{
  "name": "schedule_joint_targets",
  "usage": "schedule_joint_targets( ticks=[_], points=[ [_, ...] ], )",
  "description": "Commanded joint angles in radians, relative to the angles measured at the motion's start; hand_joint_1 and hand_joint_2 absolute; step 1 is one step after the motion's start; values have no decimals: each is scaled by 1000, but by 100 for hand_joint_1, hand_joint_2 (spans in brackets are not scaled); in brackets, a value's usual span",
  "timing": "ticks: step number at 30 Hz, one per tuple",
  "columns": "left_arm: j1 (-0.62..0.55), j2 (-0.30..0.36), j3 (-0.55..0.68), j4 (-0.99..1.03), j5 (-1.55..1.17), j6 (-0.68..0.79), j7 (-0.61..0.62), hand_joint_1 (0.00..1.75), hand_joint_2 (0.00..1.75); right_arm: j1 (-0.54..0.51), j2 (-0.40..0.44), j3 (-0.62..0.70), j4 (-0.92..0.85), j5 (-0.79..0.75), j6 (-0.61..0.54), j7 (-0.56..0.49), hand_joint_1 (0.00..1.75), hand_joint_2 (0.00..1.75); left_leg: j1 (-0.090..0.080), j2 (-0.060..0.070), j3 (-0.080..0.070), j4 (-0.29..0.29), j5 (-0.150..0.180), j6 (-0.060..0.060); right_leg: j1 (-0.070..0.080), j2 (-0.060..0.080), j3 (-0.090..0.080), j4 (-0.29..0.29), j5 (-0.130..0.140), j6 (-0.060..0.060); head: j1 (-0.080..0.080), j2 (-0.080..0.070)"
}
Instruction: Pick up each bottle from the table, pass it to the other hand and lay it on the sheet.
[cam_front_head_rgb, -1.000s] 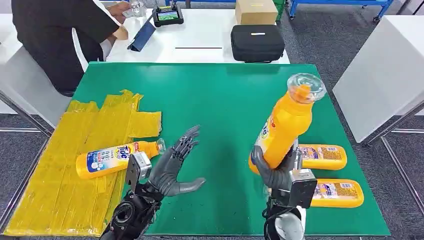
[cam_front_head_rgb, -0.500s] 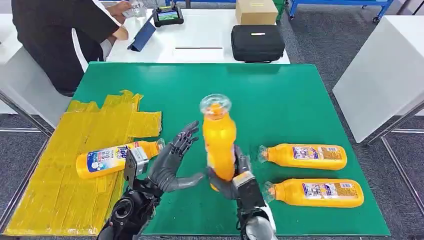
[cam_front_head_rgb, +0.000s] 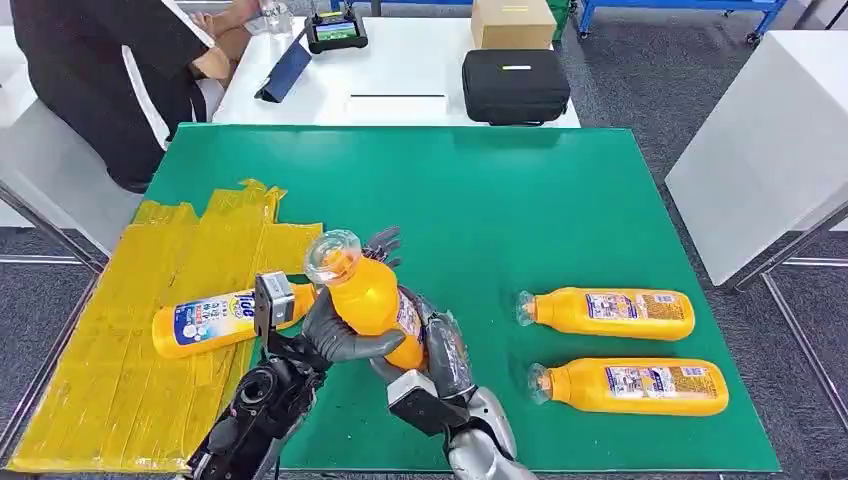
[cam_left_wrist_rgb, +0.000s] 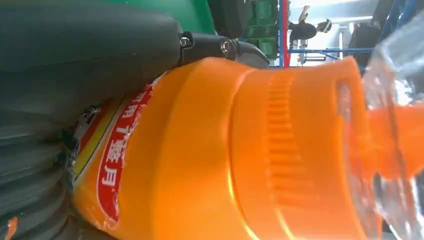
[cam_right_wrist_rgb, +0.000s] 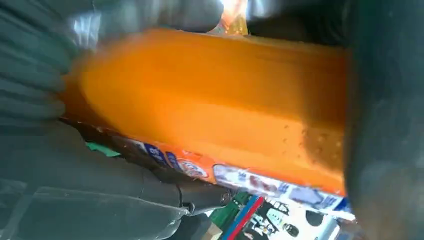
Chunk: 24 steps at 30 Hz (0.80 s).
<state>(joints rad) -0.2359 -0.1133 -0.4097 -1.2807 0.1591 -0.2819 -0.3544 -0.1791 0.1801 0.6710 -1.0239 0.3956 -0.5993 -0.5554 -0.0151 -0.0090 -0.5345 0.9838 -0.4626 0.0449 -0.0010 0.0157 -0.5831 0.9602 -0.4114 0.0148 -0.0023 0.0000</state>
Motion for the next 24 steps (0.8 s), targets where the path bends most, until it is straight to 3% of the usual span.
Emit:
schedule_joint_targets(
  ticks=[1, 2, 3, 24],
  points=[
    [-91, 17, -17, 125, -1, 0, 5, 0, 175, -74, 8, 103, 133, 29, -4, -10, 175, 175, 1, 0, 2, -1, -1, -3, 1, -1, 2, -1, -1, 0, 0, 0],
    [-88, 14, -6, 121, 1, 4, 4, 166, 175, -82, 12, 100, 144, 25, 2, -4, 175, 175, 1, 0, 3, 0, -1, -4, 1, -2, 4, -1, -1, 0, 0, 0],
    [-85, 15, -1, 114, 2, 7, 3, 175, 175, -87, 14, 100, 149, 22, 9, -3, 175, 175, 1, 0, 3, 0, -1, -4, 1, -2, 3, 0, -1, 0, 0, 0],
    [-42, 11, 49, 73, 2, 16, -7, 175, 175, -103, 11, 61, 159, -58, 23, -25, 175, 175, 1, 0, 2, 0, -1, -3, 1, -1, 2, 0, -1, 0, 0, 0]
  ],
)
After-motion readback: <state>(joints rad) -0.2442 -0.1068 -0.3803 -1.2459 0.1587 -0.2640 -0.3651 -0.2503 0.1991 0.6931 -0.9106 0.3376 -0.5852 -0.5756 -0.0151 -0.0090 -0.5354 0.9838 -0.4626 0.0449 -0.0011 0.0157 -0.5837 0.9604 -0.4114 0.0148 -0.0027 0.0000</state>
